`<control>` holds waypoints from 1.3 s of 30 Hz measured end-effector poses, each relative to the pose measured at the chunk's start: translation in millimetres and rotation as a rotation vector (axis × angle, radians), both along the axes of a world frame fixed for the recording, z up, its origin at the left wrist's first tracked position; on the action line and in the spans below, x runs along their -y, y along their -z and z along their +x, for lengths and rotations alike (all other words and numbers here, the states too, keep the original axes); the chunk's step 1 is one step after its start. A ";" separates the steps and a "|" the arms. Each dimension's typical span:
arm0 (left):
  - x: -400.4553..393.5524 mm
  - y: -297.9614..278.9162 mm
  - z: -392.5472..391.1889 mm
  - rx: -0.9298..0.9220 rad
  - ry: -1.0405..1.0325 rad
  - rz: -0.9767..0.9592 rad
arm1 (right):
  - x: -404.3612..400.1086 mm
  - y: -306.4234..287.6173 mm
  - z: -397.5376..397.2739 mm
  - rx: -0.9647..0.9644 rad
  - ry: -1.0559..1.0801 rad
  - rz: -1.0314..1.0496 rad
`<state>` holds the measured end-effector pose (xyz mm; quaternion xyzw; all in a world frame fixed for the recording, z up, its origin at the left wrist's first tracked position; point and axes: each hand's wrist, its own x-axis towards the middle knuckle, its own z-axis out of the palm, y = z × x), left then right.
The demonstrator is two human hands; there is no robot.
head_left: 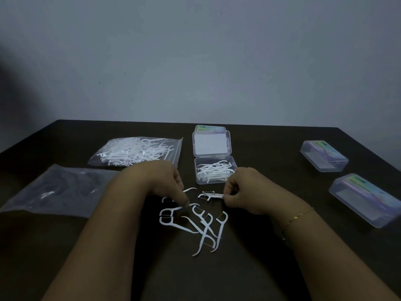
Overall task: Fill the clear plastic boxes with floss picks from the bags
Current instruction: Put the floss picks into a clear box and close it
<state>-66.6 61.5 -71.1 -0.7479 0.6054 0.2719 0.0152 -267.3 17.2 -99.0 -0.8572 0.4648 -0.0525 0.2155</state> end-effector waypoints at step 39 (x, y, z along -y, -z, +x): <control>10.6 6.4 -5.7 0.055 -0.057 -0.143 | -0.3 2.5 2.9 -0.088 0.058 -0.017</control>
